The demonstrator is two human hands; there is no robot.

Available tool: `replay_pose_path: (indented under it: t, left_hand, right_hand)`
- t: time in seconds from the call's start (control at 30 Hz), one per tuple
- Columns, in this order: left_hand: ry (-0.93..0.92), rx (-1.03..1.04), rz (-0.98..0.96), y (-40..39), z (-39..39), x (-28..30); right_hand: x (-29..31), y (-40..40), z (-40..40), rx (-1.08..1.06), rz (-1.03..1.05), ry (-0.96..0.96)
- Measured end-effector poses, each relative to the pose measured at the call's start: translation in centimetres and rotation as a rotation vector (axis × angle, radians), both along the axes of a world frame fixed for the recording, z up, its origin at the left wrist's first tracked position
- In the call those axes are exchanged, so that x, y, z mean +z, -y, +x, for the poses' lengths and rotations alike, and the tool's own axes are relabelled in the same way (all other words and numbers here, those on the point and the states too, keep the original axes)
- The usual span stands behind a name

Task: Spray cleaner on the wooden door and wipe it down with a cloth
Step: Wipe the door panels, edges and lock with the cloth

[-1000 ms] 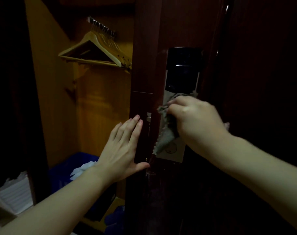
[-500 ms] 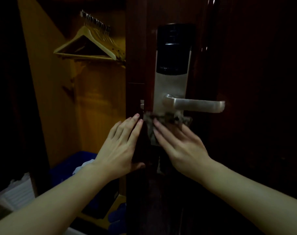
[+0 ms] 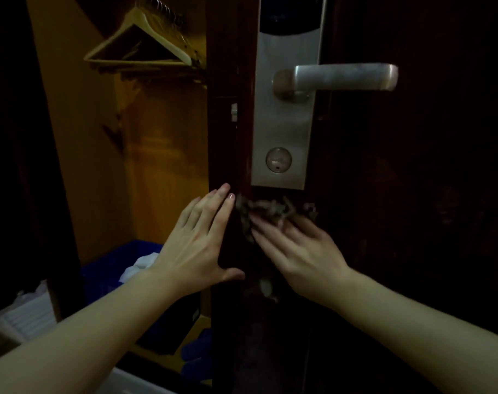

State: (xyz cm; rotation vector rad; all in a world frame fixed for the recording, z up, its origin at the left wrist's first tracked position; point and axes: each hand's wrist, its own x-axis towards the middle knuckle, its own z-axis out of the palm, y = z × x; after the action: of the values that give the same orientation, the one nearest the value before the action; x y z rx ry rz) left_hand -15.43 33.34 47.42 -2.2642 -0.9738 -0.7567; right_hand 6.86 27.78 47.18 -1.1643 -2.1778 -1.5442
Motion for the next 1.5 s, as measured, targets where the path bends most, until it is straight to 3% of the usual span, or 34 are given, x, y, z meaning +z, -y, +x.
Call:
replay_pose_path:
  t: [0.17, 0.3, 0.37, 0.53, 0.63, 0.77, 0.83, 0.9, 1.03, 1.13, 1.37, 1.5]
  left_hand:
    - [0.045, -0.022, 0.058, -0.2, 1.0, -1.3]
    - [-0.026, 0.005, 0.087, -0.1, 0.6, -3.5]
    - [-0.024, 0.037, 0.097, -0.2, 0.3, -4.1]
    - [-0.036, 0.076, 0.156, -0.3, 0.1, -4.3]
    - [-0.109, 0.098, 0.185, -0.5, -0.1, -5.8]
    - [-0.151, 0.122, 0.179, -0.5, -0.1, -8.7]
    - [-0.177, 0.163, 0.182, -0.3, -0.2, -9.9]
    - [-0.176, 0.174, 0.209, -0.2, -0.3, -11.0]
    - [-0.093, 0.2, 0.228, 0.0, -0.7, -12.2]
    - [-0.053, 0.187, 0.193, 0.2, -0.6, -13.1]
    - [-0.102, 0.163, 0.127, 1.5, -0.9, -15.8]
    - [-0.199, 0.181, 0.106, 1.9, -0.7, -16.7]
  right_hand:
    - [-0.5, -1.6, -2.4, -0.057, 0.056, -0.134]
    - [-5.0, -0.5, -0.8, -0.089, -0.049, 0.08]
    - [-3.7, 0.0, 0.4, -0.092, -0.039, 0.172]
    - [1.7, 0.1, 1.9, -0.058, 0.23, 0.018]
    - [-3.3, -0.2, 2.1, -0.018, 0.21, -0.056]
    - [-14.0, 0.4, 1.2, 0.001, -0.035, 0.122]
    - [-15.5, 0.7, 0.9, -0.006, -0.111, 0.201]
    - [-13.4, 0.4, 0.3, -0.027, -0.056, 0.187]
    - [-5.3, -0.5, -1.8, -0.146, 0.175, -0.076]
    - [-5.3, -1.5, -3.1, -0.145, 0.206, -0.137]
    - [-20.9, 0.6, -0.4, -0.116, -0.086, 0.215]
    - [-19.7, 1.9, 1.4, -0.163, -0.061, 0.267]
